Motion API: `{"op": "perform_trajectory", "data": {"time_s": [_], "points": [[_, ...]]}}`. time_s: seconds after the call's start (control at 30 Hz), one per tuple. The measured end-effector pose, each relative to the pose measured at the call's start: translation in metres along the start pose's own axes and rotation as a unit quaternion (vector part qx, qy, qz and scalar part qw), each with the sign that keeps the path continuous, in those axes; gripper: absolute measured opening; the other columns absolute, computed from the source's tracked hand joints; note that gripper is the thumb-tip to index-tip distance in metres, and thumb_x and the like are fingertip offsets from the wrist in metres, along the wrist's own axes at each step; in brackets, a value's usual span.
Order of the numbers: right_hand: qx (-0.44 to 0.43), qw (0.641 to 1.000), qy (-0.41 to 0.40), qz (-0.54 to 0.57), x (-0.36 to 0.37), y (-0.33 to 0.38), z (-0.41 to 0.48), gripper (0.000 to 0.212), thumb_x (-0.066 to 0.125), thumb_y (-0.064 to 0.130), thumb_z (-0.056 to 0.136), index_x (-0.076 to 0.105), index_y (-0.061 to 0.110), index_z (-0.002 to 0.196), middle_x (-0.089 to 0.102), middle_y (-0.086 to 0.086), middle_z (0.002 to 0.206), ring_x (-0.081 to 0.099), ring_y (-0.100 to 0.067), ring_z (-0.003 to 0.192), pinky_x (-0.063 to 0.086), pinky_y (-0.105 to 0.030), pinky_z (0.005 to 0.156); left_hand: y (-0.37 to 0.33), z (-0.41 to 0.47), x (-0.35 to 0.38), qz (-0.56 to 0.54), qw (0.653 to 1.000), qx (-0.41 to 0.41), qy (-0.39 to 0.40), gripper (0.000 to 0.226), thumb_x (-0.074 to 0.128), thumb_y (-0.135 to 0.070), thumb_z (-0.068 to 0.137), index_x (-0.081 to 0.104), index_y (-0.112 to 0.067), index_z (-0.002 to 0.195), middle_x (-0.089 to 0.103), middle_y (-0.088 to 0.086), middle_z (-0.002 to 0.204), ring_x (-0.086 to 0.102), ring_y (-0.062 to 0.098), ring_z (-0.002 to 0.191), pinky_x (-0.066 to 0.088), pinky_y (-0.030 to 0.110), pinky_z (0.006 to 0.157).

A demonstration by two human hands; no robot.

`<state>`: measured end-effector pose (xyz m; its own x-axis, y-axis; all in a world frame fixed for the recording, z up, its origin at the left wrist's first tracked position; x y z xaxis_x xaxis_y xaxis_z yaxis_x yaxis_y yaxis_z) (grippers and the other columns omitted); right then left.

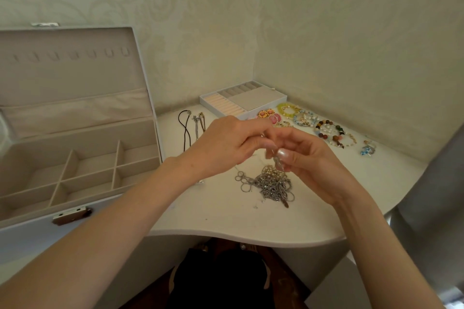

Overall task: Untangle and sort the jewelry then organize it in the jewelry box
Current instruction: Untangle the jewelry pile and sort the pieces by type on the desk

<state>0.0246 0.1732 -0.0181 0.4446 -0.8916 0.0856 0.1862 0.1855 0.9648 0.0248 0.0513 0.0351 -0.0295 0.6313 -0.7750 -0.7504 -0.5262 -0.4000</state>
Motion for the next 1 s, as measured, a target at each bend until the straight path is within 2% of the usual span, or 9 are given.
{"op": "perform_trajectory", "data": {"time_s": [0.1,0.2,0.37,0.43,0.53,0.63,0.73,0.83,1.0], "points": [[0.009,0.999,-0.033,-0.024,-0.001,-0.001,0.003,0.034,0.067,0.005,0.074,0.064,0.006,0.108,0.064,0.0,0.073,0.054,-0.008,0.062,0.042,-0.02,0.058,0.002,-0.001,0.001,-0.018,1.0,-0.017,-0.006,0.019,0.056,-0.04,0.09,0.054,-0.025,0.102,0.053,-0.021,0.05,0.051,0.006,0.049,0.042,0.025,0.058],[-0.004,0.996,-0.07,-0.058,-0.006,0.002,0.003,0.034,0.064,0.009,0.074,0.069,0.011,0.107,0.061,0.004,0.067,0.049,-0.009,0.056,0.04,-0.018,0.054,0.006,-0.002,-0.003,-0.037,0.998,-0.048,-0.03,0.026,0.056,-0.037,0.09,0.052,-0.018,0.106,0.052,-0.009,0.047,0.05,0.01,0.047,0.039,0.024,0.055],[-0.02,0.99,-0.134,-0.041,-0.018,0.005,0.001,0.013,0.068,0.014,0.069,0.075,0.019,0.08,0.061,0.001,0.062,0.044,-0.01,0.053,0.037,-0.018,0.053,0.016,-0.005,-0.002,-0.025,0.996,-0.078,-0.03,0.012,0.056,-0.035,0.091,0.055,-0.025,0.084,0.055,-0.006,0.048,0.049,0.008,0.045,0.037,0.025,0.055],[-0.021,0.989,-0.144,-0.025,-0.02,0.007,0.001,0.009,0.071,0.019,0.066,0.075,0.017,0.075,0.064,-0.002,0.065,0.046,-0.01,0.053,0.039,-0.018,0.053,0.021,-0.006,0.003,-0.011,0.994,-0.107,0.0,0.013,0.056,-0.036,0.092,0.056,-0.027,0.082,0.058,-0.008,0.049,0.048,0.004,0.044,0.035,0.022,0.056],[-0.036,0.988,-0.152,-0.018,-0.021,0.012,0.001,0.025,0.073,0.025,0.063,0.071,0.006,0.079,0.067,-0.005,0.068,0.047,-0.011,0.053,0.04,-0.018,0.052,0.028,-0.008,0.016,0.05,0.984,-0.14,0.101,0.012,0.053,-0.036,0.093,0.054,-0.031,0.083,0.063,-0.012,0.054,0.053,-0.002,0.047,0.041,0.022,0.061],[-0.051,0.987,-0.153,-0.016,-0.021,0.016,0.001,0.014,0.069,0.017,0.07,0.067,0.006,0.079,0.067,-0.003,0.067,0.046,-0.012,0.054,0.039,-0.018,0.053,0.028,-0.011,0.025,0.087,0.975,-0.136,0.153,0.008,0.051,-0.028,0.095,0.059,-0.031,0.093,0.063,-0.024,0.071,0.058,-0.003,0.061,0.047,0.026,0.072],[-0.068,0.985,-0.157,-0.008,-0.021,0.021,0.002,0.009,0.071,0.021,0.068,0.071,0.016,0.075,0.067,-0.002,0.068,0.047,-0.011,0.054,0.039,-0.018,0.053,0.022,-0.009,0.021,-0.052,0.983,-0.142,0.102,0.022,0.042,-0.013,0.097,0.059,-0.027,0.101,0.064,-0.026,0.088,0.059,0.003,0.066,0.044,0.022,0.068],[-0.077,0.984,-0.163,-0.008,-0.021,0.025,0.003,0.01,0.074,0.027,0.062,0.074,0.022,0.071,0.068,0.001,0.068,0.05,-0.01,0.055,0.041,-0.018,0.055,0.013,-0.007,0.015,-0.243,0.953,-0.163,0.074,0.022,0.041,-0.01,0.098,0.06,-0.013,0.108,0.072,-0.004,0.084,0.044,0.008,0.054,0.037,0.011,0.057],[-0.126,0.968,-0.216,0.023,-0.03,0.033,-0.002,0.012,0.075,0.029,0.06,0.072,0.021,0.069,0.069,0.007,0.071,0.053,-0.009,0.059,0.044,-0.019,0.059,0.01,-0.001,0.004,-0.233,0.962,-0.141,0.031,0.017,0.051,-0.01,0.095,0.067,-0.005,0.098,0.051,0.0,0.059,0.043,-0.003,0.047,0.033,0.004,0.053]]}}
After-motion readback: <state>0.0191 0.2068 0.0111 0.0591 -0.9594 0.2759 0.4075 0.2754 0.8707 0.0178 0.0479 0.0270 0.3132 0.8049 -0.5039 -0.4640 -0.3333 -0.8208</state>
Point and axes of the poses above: each hand's wrist, its own z-axis towards the middle knuckle, its own x-axis out of the palm, y = z × x, the point moved 7 cm from there along z, towards the middle knuckle
